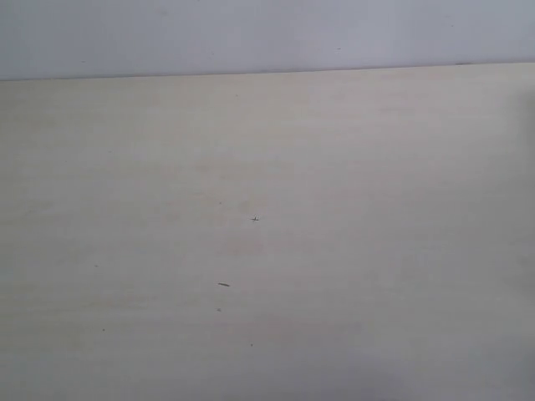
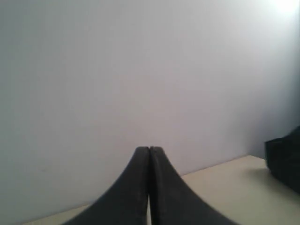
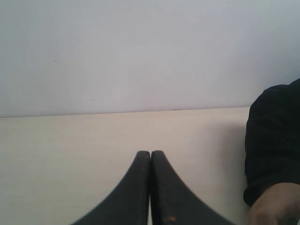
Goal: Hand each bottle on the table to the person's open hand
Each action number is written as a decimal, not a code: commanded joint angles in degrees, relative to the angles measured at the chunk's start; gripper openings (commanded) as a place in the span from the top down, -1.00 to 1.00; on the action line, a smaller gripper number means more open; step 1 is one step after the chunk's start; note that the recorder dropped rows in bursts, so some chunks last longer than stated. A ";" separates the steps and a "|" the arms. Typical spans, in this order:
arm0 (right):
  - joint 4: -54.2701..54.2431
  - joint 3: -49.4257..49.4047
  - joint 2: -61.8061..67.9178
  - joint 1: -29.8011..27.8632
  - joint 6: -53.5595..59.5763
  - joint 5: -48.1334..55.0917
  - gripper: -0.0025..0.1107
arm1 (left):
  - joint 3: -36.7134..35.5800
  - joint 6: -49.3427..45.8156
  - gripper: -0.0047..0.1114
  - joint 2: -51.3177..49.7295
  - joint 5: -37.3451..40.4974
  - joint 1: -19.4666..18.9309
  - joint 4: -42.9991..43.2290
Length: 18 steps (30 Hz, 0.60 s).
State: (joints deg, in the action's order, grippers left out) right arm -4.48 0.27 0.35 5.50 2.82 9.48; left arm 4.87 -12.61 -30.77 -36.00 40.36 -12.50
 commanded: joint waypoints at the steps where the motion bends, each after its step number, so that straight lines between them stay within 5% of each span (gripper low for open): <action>1: -0.06 -0.27 -0.35 -0.17 0.03 -0.65 0.96 | -0.30 -0.26 0.92 0.12 0.10 -14.85 -0.25; 6: 0.14 -0.27 -0.35 -0.17 0.03 -0.65 0.96 | -0.30 -0.26 0.92 0.12 0.10 -27.80 -0.25; 18: 0.11 -0.27 -0.35 -0.17 0.03 -0.54 0.96 | -1.19 -0.40 0.92 2.94 0.21 -29.12 -0.25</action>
State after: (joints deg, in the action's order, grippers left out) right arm -4.48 0.27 0.35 5.50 2.82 9.48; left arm 4.64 -12.83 -29.76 -35.91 11.33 -12.50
